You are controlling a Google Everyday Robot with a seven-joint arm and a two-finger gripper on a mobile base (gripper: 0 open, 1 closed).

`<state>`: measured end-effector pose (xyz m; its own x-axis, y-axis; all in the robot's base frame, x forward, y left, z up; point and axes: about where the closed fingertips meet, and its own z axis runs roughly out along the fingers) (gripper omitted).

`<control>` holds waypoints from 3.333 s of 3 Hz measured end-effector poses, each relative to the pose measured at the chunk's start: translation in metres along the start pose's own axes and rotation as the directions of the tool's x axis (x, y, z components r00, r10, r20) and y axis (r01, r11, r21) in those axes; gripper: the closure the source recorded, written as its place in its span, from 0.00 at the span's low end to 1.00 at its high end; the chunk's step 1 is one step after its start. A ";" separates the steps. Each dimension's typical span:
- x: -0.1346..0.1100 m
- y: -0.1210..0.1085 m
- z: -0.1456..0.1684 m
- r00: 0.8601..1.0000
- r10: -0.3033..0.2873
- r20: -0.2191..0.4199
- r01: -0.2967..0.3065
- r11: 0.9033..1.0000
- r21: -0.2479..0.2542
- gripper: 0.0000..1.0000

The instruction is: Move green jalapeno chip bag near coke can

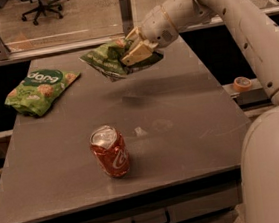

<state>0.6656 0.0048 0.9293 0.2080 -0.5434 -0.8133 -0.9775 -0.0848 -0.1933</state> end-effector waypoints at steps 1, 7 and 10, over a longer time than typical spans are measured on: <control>0.001 0.010 0.002 1.000 -0.004 -0.007 0.004 0.999 -0.043 1.00; 0.014 0.108 0.007 0.999 -0.031 0.037 0.043 0.928 -0.369 0.82; 0.034 0.132 -0.002 0.999 0.019 -0.035 -0.031 0.918 -0.396 0.04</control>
Offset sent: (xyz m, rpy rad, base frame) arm -0.0055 0.0033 0.0017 -0.0011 0.0390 0.0808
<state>0.5441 -0.0266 0.8772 0.1881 -0.5737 -0.7972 -0.9177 -0.3919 0.0655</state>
